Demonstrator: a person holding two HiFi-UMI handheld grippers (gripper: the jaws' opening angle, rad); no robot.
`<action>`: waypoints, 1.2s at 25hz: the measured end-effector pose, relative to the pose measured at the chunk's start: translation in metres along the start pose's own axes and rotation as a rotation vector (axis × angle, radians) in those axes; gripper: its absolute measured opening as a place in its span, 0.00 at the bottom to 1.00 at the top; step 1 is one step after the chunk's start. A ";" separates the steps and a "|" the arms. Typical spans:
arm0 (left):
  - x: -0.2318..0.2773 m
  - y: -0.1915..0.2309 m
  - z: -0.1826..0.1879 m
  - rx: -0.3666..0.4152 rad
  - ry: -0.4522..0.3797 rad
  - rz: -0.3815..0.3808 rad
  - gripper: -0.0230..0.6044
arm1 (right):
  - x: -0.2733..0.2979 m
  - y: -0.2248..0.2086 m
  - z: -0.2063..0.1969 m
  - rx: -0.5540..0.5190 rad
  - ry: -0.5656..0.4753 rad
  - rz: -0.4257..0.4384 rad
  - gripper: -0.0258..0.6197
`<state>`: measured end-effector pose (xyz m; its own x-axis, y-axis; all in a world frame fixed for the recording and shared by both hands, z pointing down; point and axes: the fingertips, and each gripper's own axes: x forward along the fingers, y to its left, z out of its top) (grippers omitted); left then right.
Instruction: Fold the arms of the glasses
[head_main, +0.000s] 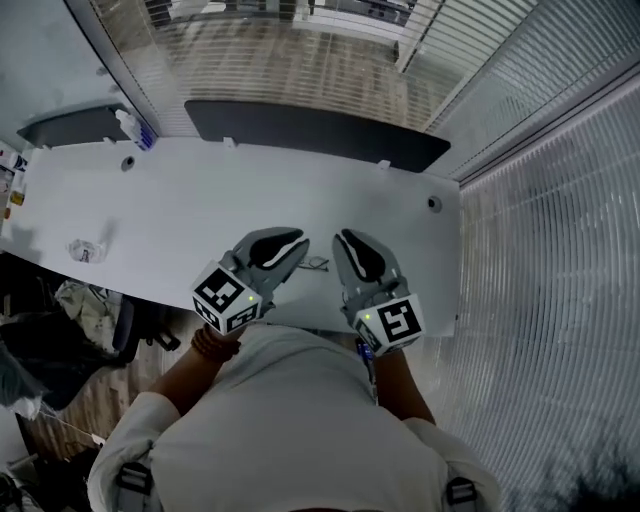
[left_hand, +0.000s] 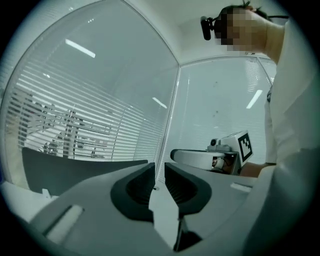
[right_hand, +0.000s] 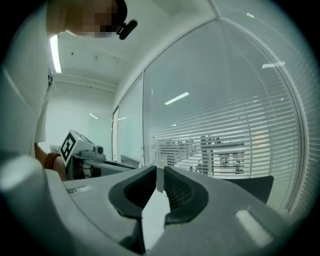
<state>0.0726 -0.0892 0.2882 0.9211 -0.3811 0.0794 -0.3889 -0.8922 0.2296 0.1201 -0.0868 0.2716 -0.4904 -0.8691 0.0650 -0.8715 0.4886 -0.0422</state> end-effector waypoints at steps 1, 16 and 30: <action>-0.001 -0.005 0.007 0.000 -0.020 -0.004 0.13 | -0.004 0.001 0.007 0.001 -0.019 -0.007 0.11; 0.013 -0.020 0.036 -0.060 -0.124 -0.025 0.04 | -0.020 0.009 0.034 0.003 -0.079 -0.005 0.04; 0.026 -0.034 0.027 -0.070 -0.102 -0.042 0.04 | -0.034 0.003 0.039 -0.037 -0.076 -0.029 0.04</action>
<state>0.1093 -0.0756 0.2562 0.9287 -0.3698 -0.0295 -0.3450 -0.8901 0.2977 0.1340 -0.0585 0.2305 -0.4646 -0.8855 -0.0099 -0.8855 0.4646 -0.0043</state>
